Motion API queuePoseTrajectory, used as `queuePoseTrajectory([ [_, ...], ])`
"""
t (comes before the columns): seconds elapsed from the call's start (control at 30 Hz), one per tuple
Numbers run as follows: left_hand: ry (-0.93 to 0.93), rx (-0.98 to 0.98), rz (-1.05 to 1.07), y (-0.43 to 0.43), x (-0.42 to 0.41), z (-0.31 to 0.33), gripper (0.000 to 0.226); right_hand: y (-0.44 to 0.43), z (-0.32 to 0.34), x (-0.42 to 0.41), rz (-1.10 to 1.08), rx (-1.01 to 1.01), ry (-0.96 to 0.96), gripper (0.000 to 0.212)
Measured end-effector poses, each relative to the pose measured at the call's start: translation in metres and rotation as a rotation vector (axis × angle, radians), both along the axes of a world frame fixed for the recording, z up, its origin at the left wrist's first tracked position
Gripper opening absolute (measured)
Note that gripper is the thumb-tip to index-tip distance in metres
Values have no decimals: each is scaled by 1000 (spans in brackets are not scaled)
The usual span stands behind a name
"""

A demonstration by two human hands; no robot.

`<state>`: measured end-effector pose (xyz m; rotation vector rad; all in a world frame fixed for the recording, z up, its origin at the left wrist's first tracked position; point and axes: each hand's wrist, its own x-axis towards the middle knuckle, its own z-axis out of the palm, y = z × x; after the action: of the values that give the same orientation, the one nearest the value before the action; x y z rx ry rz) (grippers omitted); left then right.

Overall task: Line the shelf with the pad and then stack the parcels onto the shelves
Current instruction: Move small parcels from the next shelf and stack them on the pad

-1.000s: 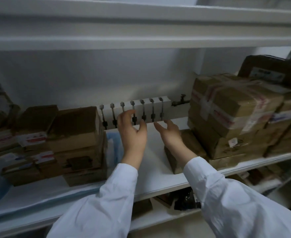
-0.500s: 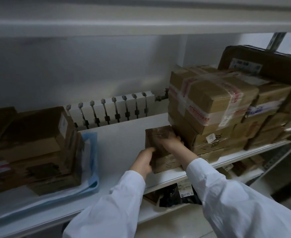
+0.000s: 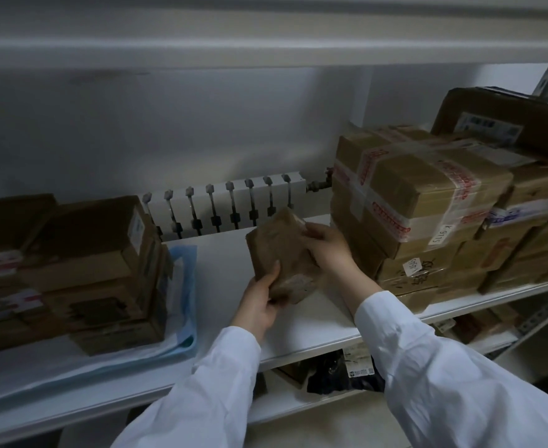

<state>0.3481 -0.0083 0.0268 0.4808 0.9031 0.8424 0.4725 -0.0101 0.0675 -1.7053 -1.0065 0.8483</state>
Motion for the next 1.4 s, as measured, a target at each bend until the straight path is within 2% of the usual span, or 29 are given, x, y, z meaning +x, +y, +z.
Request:
queuePoseTrajectory([
  [0.03, -35, 23, 27, 2, -6, 1, 38, -2, 5, -4, 8, 49, 38, 31],
  [0.13, -51, 101, 78, 6, -21, 10, 44, -1, 17, -12, -8, 72, -27, 56],
  [0.2, -20, 162, 98, 8, -32, 20, 43, 3, 23, -18, 27, 60, 107, 65],
  [0.3, 151, 263, 117, 9, -46, 42, 43, 7, 36, -38, 139, 77, 316, 53],
  [0.43, 318, 449, 210, 11, -65, 75, 58, 10, 48, -60, 109, 108, 512, 43],
  [0.57, 495, 670, 175, 10, -91, 101, 91, 16, 50, -78, 86, 122, 775, 53],
  [0.67, 658, 787, 212, 3, -106, 121, 82, 19, 56, -99, 172, 138, 897, 56],
  [0.83, 944, 934, 486, 7, -141, 142, 67, 29, 71, -136, 290, 209, 768, 41],
  [1.0, 1082, 1128, 667, 11, -176, 158, 51, 38, 91, -180, 352, 285, 579, 46],
  [1.13, 1179, 1236, 675, 22, -206, 158, 48, 43, 95, -213, 396, 250, 412, 38],
  [1.27, 1250, 1214, 645, 34, -232, 149, 39, 42, 92, -233, 434, 179, 492, 45],
  [1.4, 1234, 1150, 585, 39, -247, 146, 36, 41, 93, -244, 551, 190, 451, 33],
])
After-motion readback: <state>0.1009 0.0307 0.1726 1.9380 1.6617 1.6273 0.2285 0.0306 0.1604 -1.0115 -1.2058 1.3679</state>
